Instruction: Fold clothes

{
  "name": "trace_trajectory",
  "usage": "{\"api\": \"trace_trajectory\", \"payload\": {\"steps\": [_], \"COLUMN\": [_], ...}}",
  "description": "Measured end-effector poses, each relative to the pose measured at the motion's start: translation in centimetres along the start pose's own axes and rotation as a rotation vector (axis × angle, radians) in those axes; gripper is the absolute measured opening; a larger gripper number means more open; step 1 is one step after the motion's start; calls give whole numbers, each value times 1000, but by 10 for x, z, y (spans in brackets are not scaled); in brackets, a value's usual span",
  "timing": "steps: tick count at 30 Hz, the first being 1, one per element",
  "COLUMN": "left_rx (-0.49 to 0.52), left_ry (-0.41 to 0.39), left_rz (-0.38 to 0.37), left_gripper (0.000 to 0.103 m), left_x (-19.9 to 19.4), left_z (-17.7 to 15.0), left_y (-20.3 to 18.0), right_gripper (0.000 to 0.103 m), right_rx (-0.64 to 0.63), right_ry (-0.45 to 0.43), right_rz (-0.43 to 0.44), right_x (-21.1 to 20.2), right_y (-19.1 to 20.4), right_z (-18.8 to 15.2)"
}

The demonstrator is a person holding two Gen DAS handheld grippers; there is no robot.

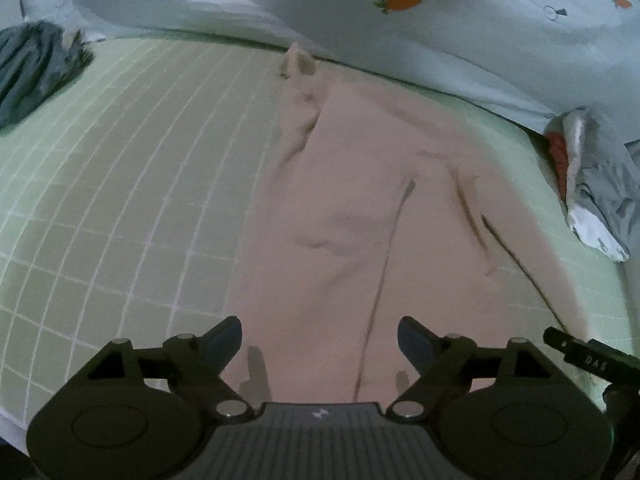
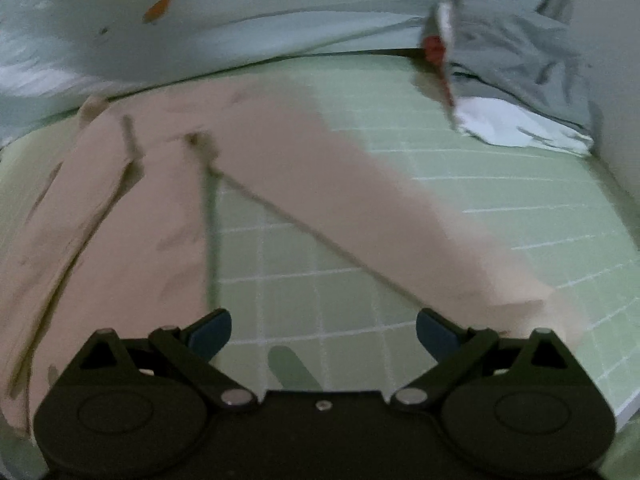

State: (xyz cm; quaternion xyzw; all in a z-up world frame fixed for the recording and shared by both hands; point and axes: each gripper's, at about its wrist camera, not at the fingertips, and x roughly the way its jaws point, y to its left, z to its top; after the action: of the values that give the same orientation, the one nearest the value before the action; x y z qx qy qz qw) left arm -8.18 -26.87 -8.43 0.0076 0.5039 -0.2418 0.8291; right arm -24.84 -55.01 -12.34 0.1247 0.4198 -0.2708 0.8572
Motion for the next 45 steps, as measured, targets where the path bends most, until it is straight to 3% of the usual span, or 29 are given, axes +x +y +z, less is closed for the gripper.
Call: {"api": "trace_trajectory", "payload": {"steps": [14,22,31,39,41,43,45], "left_rx": [-56,-92,-98,-56,-49,-51,-54], "left_ry": [-31,-47,-62,-55,-59,-63,-64], "left_rz": [83,99,87,40,36,33,29], "left_gripper": [85,85,85,85,85,85,85], "left_x": [-7,-14,-17,-11,-10,-9,-5], "left_z": [-3,-4,5,34,44,52,61], "left_y": [-32,-28,-9,14,22,29,37], "right_gripper": [101,103,103,102,93,71,25], "right_rx": [114,207,284,329,332,319,302], "right_ry": [6,27,10,43,37,17,6], "right_rz": [-149,-177,-198,-206,-206,-191,-171], "right_x": [30,42,45,45,44,41,40], "right_y": [-86,-114,-117,-117,-114,-110,-102], "right_z": [4,-1,-3,2,3,7,13]}}
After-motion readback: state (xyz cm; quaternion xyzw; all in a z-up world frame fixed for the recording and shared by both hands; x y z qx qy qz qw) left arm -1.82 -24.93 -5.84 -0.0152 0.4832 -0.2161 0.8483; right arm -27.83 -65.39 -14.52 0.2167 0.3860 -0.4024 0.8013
